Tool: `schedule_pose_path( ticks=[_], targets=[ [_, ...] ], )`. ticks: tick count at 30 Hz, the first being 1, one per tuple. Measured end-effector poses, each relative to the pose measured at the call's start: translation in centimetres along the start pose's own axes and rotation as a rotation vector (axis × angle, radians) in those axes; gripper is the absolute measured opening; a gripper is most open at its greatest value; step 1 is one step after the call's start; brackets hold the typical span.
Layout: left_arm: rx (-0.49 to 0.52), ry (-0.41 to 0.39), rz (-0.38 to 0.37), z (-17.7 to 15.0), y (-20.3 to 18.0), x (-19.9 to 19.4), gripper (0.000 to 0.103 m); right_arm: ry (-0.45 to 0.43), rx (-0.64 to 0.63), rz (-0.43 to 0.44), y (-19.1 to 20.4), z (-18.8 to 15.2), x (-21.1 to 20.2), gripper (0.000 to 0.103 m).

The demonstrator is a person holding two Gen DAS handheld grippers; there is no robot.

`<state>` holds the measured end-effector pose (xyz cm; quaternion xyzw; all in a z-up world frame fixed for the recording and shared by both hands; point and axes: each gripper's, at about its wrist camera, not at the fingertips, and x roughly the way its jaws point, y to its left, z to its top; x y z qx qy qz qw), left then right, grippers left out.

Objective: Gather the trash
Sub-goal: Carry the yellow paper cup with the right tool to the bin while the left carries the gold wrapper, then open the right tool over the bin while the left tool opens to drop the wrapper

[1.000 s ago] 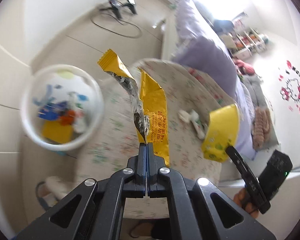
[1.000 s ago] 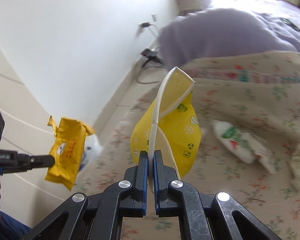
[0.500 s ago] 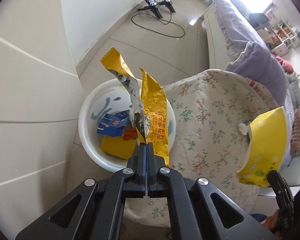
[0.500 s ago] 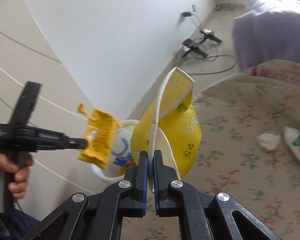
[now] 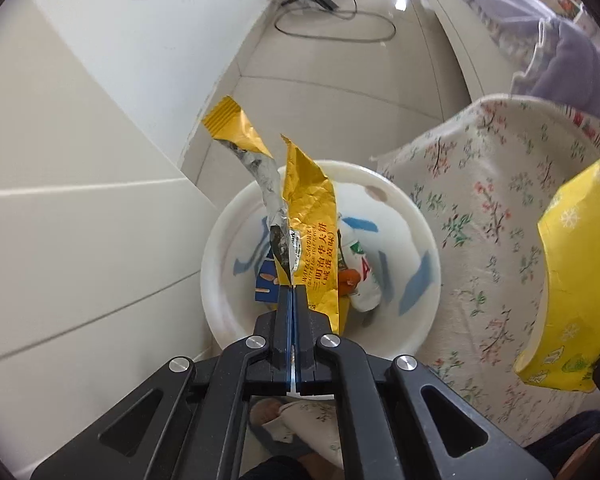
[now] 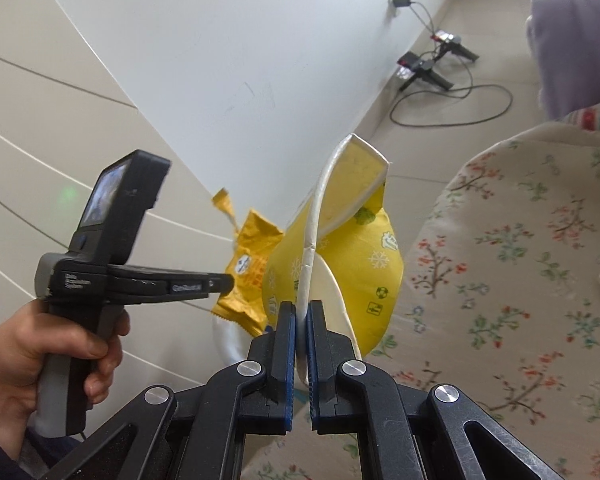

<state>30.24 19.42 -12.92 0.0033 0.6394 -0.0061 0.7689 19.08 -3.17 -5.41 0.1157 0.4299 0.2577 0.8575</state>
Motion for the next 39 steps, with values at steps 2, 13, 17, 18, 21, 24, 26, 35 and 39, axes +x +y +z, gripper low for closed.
schedule_pose_path(
  ticks=[2,13,17,18,21,24,26,35,39],
  targets=[
    [0.010,0.022,0.013,0.4,0.0,0.6,0.001,0.012,0.013,0.019,-0.2,0.0,0.8,0.004],
    [-0.147,-0.045,-0.089,1.0,3.0,-3.0,0.004,0.037,0.045,0.076,-0.1,0.6,4.2,0.004],
    [-0.211,-0.072,-0.129,0.4,4.4,-4.1,0.004,0.044,0.035,0.092,0.9,0.7,5.5,0.004],
    [-0.220,-0.076,-0.123,0.3,4.6,-4.4,0.004,0.048,0.035,0.096,1.1,0.7,6.0,0.004],
    [-0.251,-0.078,-0.135,-0.2,5.1,-4.7,0.004,0.062,0.028,0.104,1.9,0.7,7.3,0.004],
    [-0.273,-0.088,-0.169,-0.4,5.4,-5.2,0.004,0.080,0.023,0.121,2.7,0.6,8.4,0.004],
    [-0.278,-0.100,-0.165,-0.3,5.3,-5.3,0.004,0.091,0.019,0.131,3.4,0.6,9.2,0.004],
    [-0.308,-0.122,-0.187,-0.1,5.3,-6.1,0.004,0.213,0.059,0.104,3.4,-0.6,14.3,0.034],
    [-0.294,-0.122,-0.192,0.1,4.6,-6.0,0.004,0.194,0.079,0.072,2.0,-0.6,12.9,0.034]
  ],
)
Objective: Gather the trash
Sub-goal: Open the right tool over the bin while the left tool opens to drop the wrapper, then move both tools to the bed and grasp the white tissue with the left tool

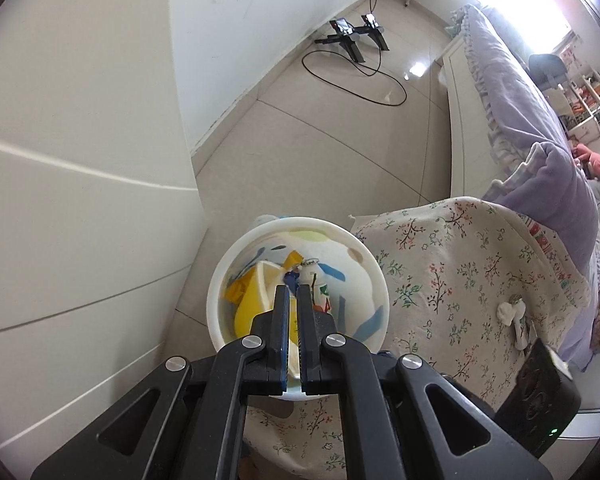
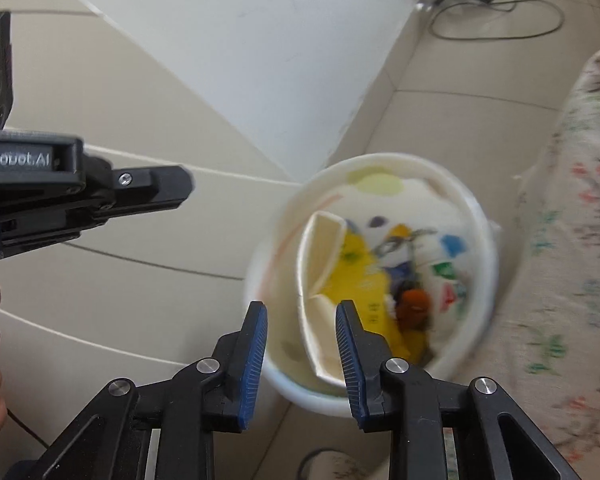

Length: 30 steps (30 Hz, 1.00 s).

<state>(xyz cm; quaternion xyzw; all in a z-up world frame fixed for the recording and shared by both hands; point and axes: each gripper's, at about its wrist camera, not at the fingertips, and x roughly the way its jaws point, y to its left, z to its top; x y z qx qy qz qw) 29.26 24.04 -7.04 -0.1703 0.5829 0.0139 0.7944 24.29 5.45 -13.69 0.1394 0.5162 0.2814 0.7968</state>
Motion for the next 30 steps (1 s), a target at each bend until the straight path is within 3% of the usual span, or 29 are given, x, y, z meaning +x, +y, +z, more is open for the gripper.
schedule_pose_path(
  ticks=[7,12,16,17,20,24,27,30],
  targets=[
    [0.061,0.006,-0.016,-0.8,-3.8,0.4,0.004,-0.049,0.017,-0.081,-2.3,0.1,-5.3,0.034],
    [0.130,0.032,-0.075,-2.0,-8.7,1.2,0.007,-0.105,0.024,-0.159,-4.4,-0.1,-11.1,0.034],
    [0.224,0.042,-0.110,-3.7,-14.3,2.0,0.048,-0.157,0.044,-0.245,-7.3,0.1,-16.9,0.039],
    [0.251,0.038,-0.116,-4.2,-15.7,2.2,0.052,-0.167,0.050,-0.270,-7.9,0.0,-18.3,0.040],
    [0.326,0.029,-0.121,-5.4,-19.8,2.7,0.052,-0.201,0.075,-0.366,-10.9,-0.2,-23.3,0.043],
    [0.413,0.040,-0.129,-7.5,-25.0,4.5,0.052,-0.284,0.125,-0.567,-15.8,-1.6,-29.4,0.062],
    [0.482,0.049,-0.107,-8.9,-28.4,6.5,0.053,-0.331,0.262,-0.657,-21.2,-3.6,-33.4,0.064],
    [0.561,0.049,-0.083,-9.9,-31.5,8.6,0.053,-0.290,0.382,-0.695,-25.4,-4.8,-34.8,0.064]
  ],
)
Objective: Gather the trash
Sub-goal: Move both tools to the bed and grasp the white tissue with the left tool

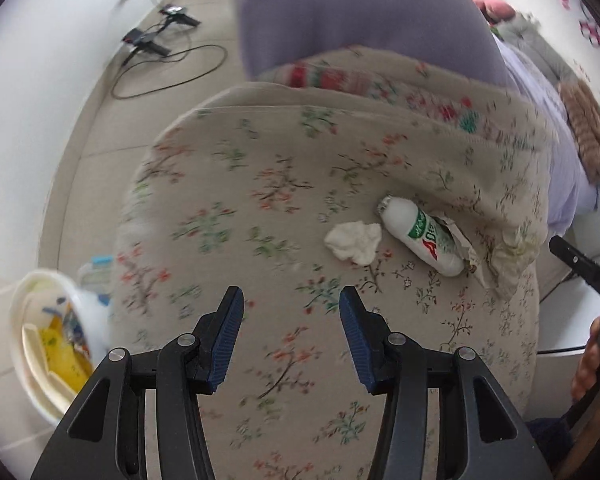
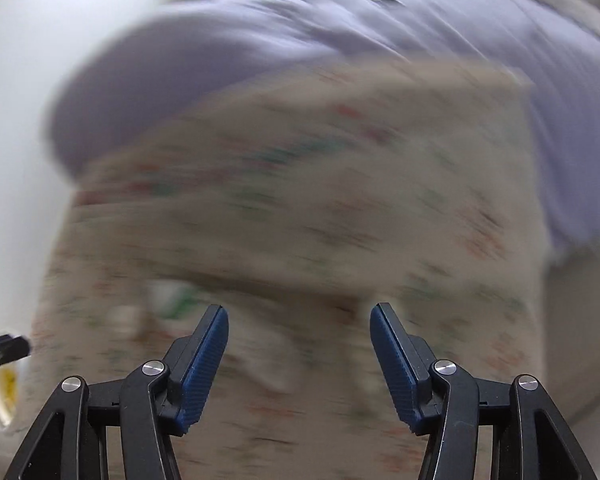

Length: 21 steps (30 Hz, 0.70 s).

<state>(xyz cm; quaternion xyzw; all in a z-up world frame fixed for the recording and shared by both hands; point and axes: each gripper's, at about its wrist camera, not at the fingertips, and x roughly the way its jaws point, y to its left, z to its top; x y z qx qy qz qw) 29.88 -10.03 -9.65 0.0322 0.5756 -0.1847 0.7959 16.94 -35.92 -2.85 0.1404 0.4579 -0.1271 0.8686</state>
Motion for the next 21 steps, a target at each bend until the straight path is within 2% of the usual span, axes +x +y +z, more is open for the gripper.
schedule_pose_path(
  ticks=[4,9,16,17,19,21],
  targets=[
    [0.030,0.013,0.009,1.1,-2.2,2.6,0.053,0.097,0.093,-0.008,-4.2,-0.1,2.1,0.064],
    [0.035,0.043,-0.015,2.3,-4.1,5.5,0.053,0.167,0.138,0.005,-5.7,-0.4,4.1,0.064],
    [0.020,0.042,0.019,3.3,-5.0,8.3,0.052,0.168,0.111,0.044,-5.6,-0.6,4.8,0.064],
    [0.011,0.025,0.018,3.4,-4.8,8.4,0.046,0.171,0.109,0.045,-5.5,-0.5,4.9,0.064],
    [-0.010,0.005,0.005,3.8,-4.5,8.4,0.025,0.181,0.109,0.047,-5.4,-0.5,5.2,0.064],
    [-0.040,-0.002,-0.031,4.1,-4.0,8.2,0.023,0.188,0.110,0.046,-5.4,-0.4,5.3,0.064]
  ],
)
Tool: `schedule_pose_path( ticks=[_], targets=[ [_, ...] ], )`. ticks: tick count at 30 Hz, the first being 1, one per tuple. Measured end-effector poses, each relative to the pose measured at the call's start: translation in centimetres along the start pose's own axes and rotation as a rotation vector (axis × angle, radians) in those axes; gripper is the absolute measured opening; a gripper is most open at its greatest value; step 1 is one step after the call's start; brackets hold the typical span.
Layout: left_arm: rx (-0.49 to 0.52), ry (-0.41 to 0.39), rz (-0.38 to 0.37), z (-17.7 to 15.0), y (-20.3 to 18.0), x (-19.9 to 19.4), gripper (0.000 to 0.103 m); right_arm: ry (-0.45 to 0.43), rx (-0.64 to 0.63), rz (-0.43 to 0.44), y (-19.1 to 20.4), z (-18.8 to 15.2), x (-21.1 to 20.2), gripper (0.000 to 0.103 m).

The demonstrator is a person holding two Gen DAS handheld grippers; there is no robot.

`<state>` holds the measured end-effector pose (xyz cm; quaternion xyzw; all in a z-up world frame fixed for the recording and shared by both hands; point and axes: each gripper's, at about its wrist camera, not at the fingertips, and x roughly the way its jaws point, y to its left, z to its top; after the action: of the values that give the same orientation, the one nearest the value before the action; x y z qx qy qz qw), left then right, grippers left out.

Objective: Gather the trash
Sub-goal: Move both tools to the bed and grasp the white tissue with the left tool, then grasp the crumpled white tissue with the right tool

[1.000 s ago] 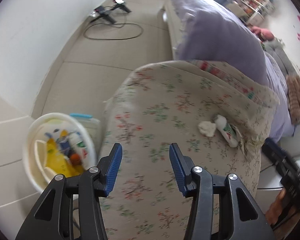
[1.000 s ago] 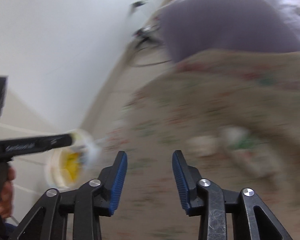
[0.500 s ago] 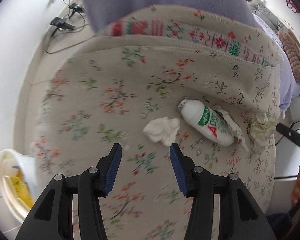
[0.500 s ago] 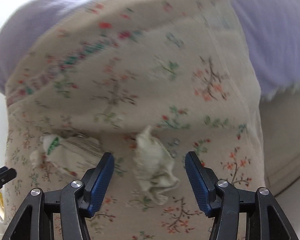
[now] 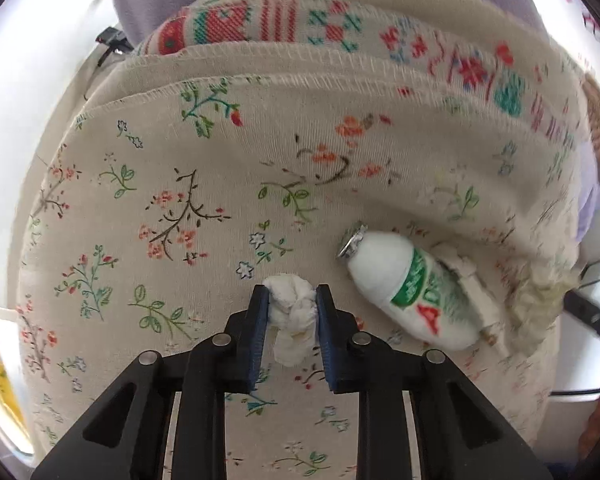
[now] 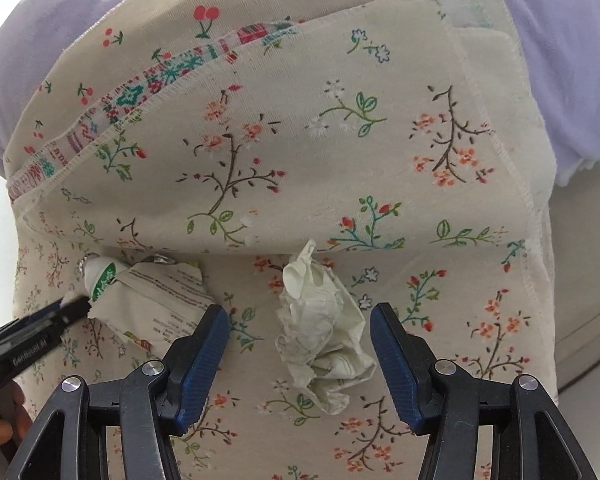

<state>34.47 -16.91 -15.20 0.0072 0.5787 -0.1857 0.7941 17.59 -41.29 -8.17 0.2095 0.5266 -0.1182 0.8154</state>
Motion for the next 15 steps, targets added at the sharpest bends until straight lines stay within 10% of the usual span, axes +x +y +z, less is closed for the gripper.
schedule_pose_path(
  ticks=[15],
  targets=[
    [-0.073,-0.045,-0.077,-1.9,4.2,-4.7,0.022,0.056,-0.024,-0.035,2.1,0.2,3.4,0.064]
  ],
)
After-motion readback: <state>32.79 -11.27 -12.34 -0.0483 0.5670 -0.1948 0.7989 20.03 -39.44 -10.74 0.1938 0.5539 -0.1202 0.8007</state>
